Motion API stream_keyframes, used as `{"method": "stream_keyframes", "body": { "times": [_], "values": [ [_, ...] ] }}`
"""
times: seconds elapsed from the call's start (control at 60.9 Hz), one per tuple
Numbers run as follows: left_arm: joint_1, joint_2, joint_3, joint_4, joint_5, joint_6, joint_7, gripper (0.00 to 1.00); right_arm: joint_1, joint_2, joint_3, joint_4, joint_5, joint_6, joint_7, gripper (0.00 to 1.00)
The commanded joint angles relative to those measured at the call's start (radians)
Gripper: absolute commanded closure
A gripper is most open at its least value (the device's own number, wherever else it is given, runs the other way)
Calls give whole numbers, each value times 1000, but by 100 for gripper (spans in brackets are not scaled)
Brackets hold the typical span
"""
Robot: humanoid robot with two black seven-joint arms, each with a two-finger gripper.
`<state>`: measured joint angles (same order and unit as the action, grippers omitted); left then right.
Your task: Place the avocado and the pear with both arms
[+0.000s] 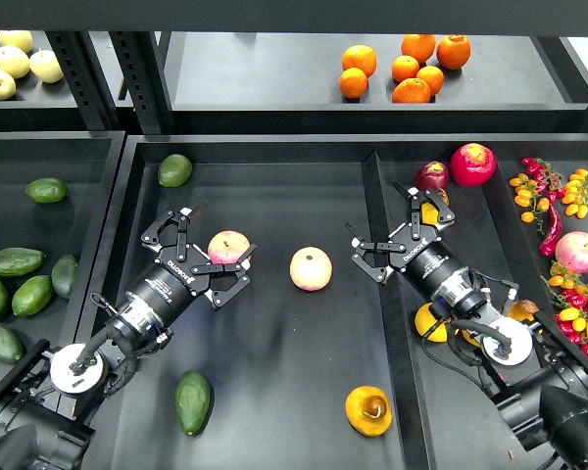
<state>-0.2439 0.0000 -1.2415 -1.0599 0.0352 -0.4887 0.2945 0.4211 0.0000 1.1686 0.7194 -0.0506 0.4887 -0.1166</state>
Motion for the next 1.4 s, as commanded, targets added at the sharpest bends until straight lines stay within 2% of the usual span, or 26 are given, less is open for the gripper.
{"method": "stream_keyframes", "body": {
  "times": [0.0, 0.066, 0.148, 0.296, 0.559, 0.739, 0.805, 0.887, 0.986, 1.052, 1.134, 1.15, 1.38],
  "values": [
    [0, 0, -1, 1, 0, 0, 8, 1, -1, 0, -1, -1, 0, 0, 0, 1],
    [0, 0, 0, 5, 0, 0, 15, 1, -1, 0, -1, -1, 0, 0, 0, 1],
    [0, 0, -1, 0, 0, 0, 0, 1, 1, 0, 0, -1, 0, 0, 0, 1],
    [-2, 0, -4, 5, 0, 0, 0, 1, -1, 0, 0, -1, 0, 0, 0, 1],
    [-3, 0, -13, -6, 0, 0, 22, 1, -1, 0, 0, -1, 0, 0, 0, 1],
    [-52, 0, -18, -11, -1, 0, 35, 1, -1, 0, 2, -1, 0, 0, 0, 1],
    [-83, 0, -19, -11, -1, 0, 49, 1, 1, 0, 0, -3, 0, 0, 0, 1],
    [-133, 0, -10, -6, -3, 0, 92, 1, -1, 0, 0, -3, 0, 0, 0, 1],
    [-189, 89, 13, 6, -15, 0, 164, 1, -1, 0, 0, -8, 0, 0, 0, 1],
    [-225, 158, 46, 14, -31, 0, 194, 1, -1, 0, 0, -8, 0, 0, 0, 1],
    [-276, 271, 129, 28, -54, 0, 194, 1, -1, 0, -1, -8, 0, 0, 0, 1],
    [-302, 340, 187, 31, -66, 0, 194, 1, -1, 0, -1, -8, 0, 0, 0, 1],
    [-382, 509, 441, 44, -64, 0, 194, 1, -1, 0, -3, -3, -2, 0, 0, 1]
  ]
}}
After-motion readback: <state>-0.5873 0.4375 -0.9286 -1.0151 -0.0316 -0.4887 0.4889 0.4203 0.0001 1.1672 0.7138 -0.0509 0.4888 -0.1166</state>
